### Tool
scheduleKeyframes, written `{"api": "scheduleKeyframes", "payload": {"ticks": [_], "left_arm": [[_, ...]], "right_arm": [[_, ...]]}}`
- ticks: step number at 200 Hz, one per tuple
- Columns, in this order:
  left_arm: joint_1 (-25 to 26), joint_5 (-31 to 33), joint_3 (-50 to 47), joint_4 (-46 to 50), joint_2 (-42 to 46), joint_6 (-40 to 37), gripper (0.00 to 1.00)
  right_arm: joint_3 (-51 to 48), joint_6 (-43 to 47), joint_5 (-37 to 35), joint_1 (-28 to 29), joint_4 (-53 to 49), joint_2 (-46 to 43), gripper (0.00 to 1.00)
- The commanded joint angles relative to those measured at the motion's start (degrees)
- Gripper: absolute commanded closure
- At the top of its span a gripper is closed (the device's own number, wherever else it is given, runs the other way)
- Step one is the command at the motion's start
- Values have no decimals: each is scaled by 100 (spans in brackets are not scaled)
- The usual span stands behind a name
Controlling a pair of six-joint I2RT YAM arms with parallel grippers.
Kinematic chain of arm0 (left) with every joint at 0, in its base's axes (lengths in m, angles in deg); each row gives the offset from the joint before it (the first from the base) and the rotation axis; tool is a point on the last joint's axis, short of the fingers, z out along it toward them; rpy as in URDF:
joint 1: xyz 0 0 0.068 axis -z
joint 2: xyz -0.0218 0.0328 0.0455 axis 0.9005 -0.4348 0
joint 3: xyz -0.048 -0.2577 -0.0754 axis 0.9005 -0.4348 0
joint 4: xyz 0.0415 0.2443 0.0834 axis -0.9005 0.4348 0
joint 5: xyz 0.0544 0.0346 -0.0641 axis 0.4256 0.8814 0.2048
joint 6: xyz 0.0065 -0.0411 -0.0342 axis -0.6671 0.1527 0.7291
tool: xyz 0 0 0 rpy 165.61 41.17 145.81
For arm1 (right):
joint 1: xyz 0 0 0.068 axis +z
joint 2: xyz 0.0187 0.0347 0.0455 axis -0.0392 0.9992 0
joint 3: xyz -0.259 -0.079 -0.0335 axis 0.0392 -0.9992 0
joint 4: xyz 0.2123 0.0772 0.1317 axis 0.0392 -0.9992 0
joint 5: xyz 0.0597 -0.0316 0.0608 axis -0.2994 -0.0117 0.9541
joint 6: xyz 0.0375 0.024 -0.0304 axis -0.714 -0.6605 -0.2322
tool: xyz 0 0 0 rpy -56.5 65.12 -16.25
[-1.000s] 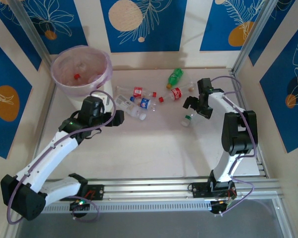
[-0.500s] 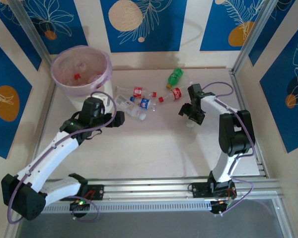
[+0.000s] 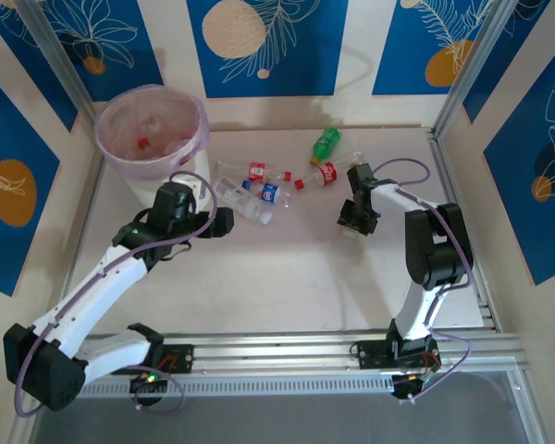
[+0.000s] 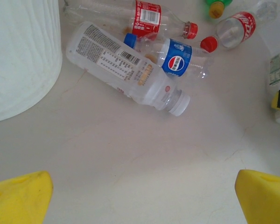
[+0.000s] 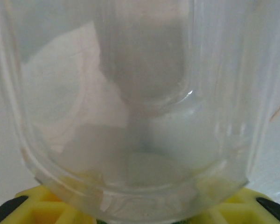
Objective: Put the plastic bottles in the bin
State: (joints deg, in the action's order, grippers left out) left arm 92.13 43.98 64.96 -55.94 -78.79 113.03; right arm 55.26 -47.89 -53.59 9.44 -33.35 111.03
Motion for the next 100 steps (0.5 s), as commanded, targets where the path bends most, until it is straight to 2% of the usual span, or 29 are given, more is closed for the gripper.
{"api": "scheduleKeyframes", "payload": {"ticks": [1,32,42,72,100], "left_arm": [[40,-314,5,-221,-39,203,0],[36,-902,-21,-646,-102,689,0],[44,-1295,-75,-967,-177,963,0],[58,-2221,-383,-2328,-521,1926,0],[193,-2389,-433,-2907,-884,2216,0]], "right_arm": [[-126,150,-63,59,10,-168,61],[-109,698,112,228,-240,-675,66],[-159,979,284,325,-276,-920,73],[-554,2161,1583,692,155,-1809,79],[-994,2804,2653,1034,718,-2420,81]]}}
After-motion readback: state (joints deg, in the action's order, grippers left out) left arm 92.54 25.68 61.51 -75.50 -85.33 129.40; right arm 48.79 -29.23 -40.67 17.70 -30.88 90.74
